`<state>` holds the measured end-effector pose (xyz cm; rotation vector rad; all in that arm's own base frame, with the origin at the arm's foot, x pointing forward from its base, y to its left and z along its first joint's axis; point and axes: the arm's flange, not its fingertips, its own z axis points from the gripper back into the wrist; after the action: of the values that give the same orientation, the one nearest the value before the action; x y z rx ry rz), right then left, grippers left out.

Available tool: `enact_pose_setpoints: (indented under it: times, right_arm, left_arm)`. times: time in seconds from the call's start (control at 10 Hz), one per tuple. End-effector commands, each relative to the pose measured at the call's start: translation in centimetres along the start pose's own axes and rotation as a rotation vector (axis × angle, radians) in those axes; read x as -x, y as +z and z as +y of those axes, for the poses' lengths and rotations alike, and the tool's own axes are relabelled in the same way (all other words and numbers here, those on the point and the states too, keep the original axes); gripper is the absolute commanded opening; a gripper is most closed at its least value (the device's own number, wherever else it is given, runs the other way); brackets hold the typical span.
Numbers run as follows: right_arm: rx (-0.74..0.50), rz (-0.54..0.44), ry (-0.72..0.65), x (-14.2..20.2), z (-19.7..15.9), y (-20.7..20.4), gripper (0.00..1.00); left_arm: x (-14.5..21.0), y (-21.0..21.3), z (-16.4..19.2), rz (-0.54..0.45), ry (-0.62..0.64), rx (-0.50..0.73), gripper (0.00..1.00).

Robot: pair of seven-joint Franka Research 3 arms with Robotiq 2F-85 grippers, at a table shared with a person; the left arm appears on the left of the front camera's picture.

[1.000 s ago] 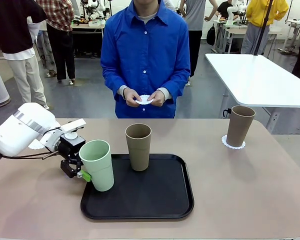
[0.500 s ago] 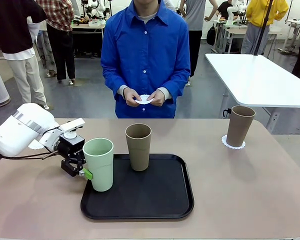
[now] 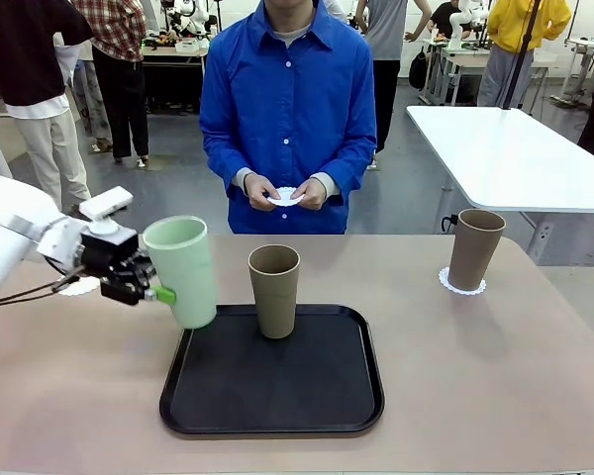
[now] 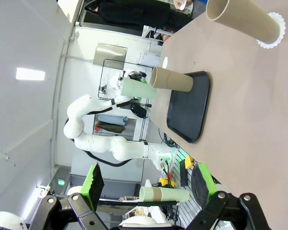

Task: Place coasters on the table and set cups on them.
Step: Take one Reusable plastic cup from the Flat Tray and place it on a coaster set by the human.

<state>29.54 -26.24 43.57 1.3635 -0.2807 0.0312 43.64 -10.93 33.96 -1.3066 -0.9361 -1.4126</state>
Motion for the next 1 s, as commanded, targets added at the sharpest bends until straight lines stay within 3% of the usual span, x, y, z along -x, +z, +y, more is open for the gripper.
enact_pose_setpoints:
  times: [0.0,0.3,0.5,0.6,0.7,0.9]
  right_arm:
    - [-0.004,0.004,-0.010,0.2,0.1,0.0,1.00]
    - [-0.004,0.004,-0.010,0.2,0.1,0.0,1.00]
    - [-0.004,0.004,-0.010,0.2,0.1,0.0,1.00]
    - [-0.004,0.004,-0.010,0.2,0.1,0.0,1.00]
    - [-0.004,0.004,-0.010,0.2,0.1,0.0,1.00]
    - [-0.004,0.004,-0.010,0.2,0.1,0.0,1.00]
  left_arm:
    - [-4.1,0.0,-2.2,0.032,0.083,-0.129,0.00]
    - [-6.9,0.2,-3.3,0.043,0.157,-0.182,0.00]
    - [-5.9,1.3,-2.5,0.044,0.089,-0.126,0.00]
    - [-6.8,1.2,-2.9,0.060,0.122,-0.145,0.85]
    - [-6.0,4.0,-3.0,0.050,0.059,-0.128,0.85]
    - [-6.4,9.7,-3.7,0.033,0.018,-0.272,0.85]
